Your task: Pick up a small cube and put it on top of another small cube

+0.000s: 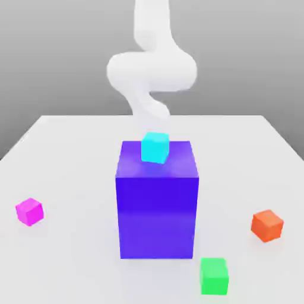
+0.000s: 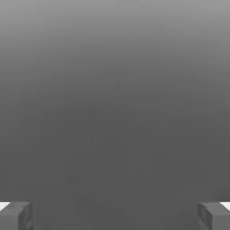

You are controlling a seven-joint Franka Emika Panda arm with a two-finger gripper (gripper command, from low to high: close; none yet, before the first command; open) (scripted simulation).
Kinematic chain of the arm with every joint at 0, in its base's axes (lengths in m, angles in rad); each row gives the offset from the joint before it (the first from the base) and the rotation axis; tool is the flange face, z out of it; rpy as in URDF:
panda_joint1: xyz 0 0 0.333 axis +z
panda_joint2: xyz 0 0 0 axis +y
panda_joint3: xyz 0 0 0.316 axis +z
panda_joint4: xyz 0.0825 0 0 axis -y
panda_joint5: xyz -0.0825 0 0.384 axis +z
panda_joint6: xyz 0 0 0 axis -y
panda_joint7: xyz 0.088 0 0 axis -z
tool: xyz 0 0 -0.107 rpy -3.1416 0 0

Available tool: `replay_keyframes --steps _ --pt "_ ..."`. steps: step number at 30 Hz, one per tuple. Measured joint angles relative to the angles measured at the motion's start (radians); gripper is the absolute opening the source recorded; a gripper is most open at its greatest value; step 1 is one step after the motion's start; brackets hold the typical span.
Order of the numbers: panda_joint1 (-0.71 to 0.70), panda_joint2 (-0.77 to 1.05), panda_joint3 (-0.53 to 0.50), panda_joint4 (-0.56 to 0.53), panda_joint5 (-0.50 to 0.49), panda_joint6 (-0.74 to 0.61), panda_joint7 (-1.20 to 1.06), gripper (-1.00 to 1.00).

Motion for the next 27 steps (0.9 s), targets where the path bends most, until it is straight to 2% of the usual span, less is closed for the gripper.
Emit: replay_keyframes --steps 9,19,24,27 --pt "-0.255 0.308 -0.057 -0.14 0.017 0.177 0.405 0.0" --pt "-0.479 0.639 -0.178 -0.292 0.027 0.368 0.847 0.0" --pt "-0.59 0.808 -0.232 -0.364 0.075 0.464 1.031 0.0" --pt "-0.623 0.916 -0.194 -0.358 0.148 0.542 1.01 0.0"
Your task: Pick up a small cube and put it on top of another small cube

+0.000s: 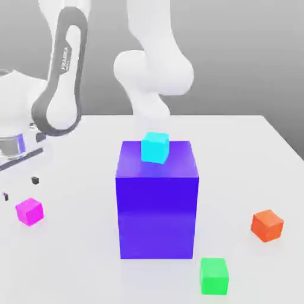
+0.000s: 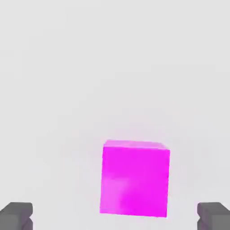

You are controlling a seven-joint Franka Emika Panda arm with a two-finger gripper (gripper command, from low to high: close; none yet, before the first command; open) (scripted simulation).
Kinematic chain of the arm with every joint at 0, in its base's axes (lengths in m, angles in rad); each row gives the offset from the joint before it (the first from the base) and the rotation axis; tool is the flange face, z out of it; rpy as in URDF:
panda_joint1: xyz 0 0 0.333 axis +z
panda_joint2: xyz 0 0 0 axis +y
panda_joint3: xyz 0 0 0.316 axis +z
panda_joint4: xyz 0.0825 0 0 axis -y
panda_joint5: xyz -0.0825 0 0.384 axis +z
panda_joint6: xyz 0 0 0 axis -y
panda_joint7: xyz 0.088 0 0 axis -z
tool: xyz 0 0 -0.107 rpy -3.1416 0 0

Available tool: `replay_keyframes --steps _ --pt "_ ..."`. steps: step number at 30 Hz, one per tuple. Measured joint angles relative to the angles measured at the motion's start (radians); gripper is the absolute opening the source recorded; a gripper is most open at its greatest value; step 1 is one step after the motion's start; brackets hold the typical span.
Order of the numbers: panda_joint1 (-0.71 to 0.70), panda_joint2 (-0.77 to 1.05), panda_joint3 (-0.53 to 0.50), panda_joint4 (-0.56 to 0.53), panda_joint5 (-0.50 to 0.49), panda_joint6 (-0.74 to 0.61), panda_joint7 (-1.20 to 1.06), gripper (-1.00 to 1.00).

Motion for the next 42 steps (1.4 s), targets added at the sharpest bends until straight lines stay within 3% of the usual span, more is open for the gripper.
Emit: replay_keyframes --steps 3,4,11,18,39,42 --pt "-0.065 0.108 0.078 0.021 0.064 0.085 -0.045 0.0" --pt "-0.083 0.135 0.099 0.027 0.076 0.106 -0.054 -1.0" --pt "-0.085 0.137 0.101 0.027 0.076 0.11 -0.053 -1.0" --pt "-0.018 -0.067 0.023 -0.009 -0.077 -0.053 0.032 -1.0" --pt "0.469 -0.104 0.573 0.138 -0.212 -0.236 -0.696 -1.0" --pt "0.534 -0.024 0.601 0.175 -0.302 -0.211 -0.723 -1.0"
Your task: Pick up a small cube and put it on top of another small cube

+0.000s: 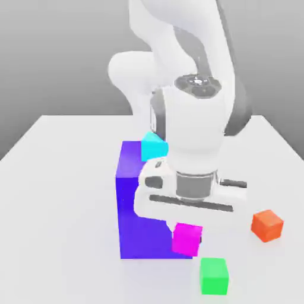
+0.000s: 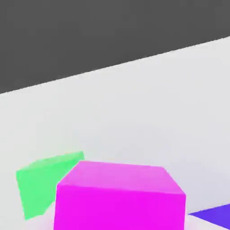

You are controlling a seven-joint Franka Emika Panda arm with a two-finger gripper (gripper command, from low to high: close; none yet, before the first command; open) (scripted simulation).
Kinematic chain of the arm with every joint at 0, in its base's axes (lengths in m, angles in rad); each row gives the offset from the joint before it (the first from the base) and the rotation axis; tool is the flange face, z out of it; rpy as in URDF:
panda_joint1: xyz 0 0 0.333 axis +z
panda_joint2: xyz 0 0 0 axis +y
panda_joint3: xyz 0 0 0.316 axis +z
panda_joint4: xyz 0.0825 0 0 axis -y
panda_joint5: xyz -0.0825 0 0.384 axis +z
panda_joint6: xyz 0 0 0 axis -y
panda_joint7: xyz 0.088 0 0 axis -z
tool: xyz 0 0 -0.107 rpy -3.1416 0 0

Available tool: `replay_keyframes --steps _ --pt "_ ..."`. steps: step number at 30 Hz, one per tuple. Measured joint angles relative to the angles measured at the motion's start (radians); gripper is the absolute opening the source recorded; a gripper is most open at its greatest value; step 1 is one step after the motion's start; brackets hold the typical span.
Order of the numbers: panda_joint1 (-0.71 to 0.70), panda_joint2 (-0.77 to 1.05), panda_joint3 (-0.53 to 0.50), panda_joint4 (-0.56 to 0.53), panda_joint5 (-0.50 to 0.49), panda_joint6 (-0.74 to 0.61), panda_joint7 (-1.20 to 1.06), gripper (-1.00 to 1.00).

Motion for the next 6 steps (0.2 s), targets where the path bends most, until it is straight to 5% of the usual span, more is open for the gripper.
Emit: replay_keyframes --steps 2,3,6 --pt "0.035 0.072 -0.034 0.011 -0.069 0.054 0.038 -1.0" --pt "0.046 0.101 -0.048 0.014 -0.097 0.077 0.056 1.0" --pt "0.046 0.101 -0.048 0.014 -0.097 0.077 0.056 1.0"
